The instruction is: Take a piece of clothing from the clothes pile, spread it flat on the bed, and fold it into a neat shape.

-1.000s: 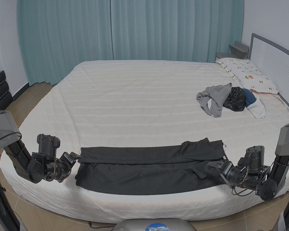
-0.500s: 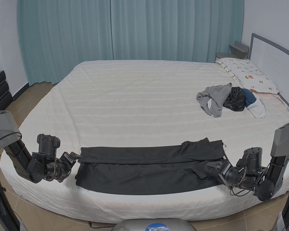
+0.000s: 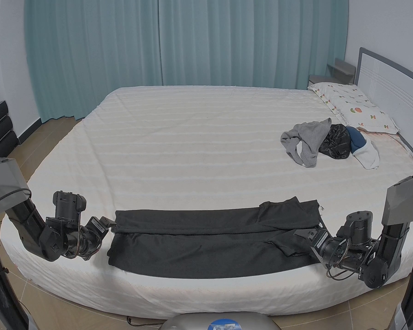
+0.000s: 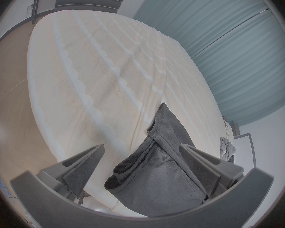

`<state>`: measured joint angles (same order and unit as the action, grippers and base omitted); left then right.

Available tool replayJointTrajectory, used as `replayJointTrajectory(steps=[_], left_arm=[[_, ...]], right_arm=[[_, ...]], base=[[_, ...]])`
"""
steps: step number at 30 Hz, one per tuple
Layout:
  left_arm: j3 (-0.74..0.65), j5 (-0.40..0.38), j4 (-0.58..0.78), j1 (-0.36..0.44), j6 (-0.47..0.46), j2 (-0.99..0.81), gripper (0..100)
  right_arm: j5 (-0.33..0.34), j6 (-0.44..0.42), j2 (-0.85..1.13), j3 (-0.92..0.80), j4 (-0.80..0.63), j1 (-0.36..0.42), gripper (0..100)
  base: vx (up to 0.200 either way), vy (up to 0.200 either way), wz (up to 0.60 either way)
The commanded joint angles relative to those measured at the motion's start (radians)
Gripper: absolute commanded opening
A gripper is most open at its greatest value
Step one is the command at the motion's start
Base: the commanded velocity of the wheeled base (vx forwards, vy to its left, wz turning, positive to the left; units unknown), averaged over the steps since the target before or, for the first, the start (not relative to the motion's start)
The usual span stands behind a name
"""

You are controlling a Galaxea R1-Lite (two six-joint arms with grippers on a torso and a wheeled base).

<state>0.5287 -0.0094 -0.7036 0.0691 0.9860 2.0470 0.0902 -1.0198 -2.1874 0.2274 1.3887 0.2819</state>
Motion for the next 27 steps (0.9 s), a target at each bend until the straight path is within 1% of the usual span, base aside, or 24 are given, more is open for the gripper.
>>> replayJointTrajectory(steps=[1, 17, 27], left_arm=[[0.0, 0.0, 0.0, 0.0, -0.001, 0.004, 100], [-0.001, 0.0, 0.0, 0.001, -0.001, 0.005, 100], [-0.003, 0.0, 0.0, 0.0, -0.003, 0.004, 100]], right_arm=[[-0.001, 0.001, -0.052, 0.004, 0.015, 0.002, 100], [-0.003, -0.005, -0.101, 0.041, 0.026, -0.017, 100], [-0.004, -0.01, -0.012, 0.006, 0.023, -0.013, 100]], base=[[0.0, 0.0, 0.0], [0.0, 0.0, 0.0], [0.0, 0.0, 0.0]])
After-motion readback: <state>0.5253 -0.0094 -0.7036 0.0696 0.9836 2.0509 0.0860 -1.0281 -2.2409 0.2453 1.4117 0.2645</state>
